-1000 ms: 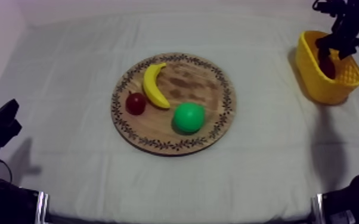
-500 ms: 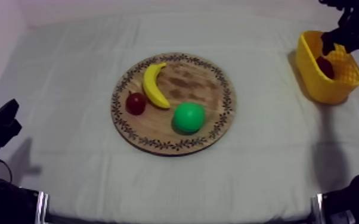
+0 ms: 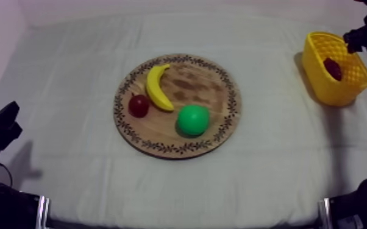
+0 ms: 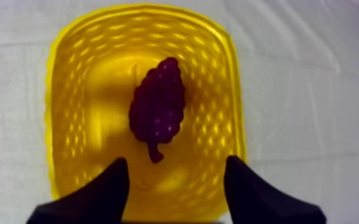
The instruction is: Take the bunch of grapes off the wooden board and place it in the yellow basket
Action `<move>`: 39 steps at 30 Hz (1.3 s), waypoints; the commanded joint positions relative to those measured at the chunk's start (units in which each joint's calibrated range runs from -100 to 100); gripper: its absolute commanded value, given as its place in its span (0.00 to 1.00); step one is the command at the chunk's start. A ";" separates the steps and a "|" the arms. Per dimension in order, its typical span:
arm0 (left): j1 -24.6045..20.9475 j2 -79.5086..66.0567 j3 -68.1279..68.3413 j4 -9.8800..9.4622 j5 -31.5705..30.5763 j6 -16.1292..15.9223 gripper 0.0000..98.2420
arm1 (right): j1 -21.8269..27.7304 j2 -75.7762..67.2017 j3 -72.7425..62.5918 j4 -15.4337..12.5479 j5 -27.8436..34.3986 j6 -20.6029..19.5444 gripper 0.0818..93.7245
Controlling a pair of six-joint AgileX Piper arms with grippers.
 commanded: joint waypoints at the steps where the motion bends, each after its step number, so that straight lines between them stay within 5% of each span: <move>1: 0.00 0.00 -0.02 -0.02 0.05 0.00 0.00 | -0.09 -4.49 3.64 0.16 -0.88 -0.19 0.46; 39: 0.00 0.00 -0.02 -0.02 0.05 0.00 0.00 | -2.79 -51.74 54.59 3.85 -22.66 -5.76 0.26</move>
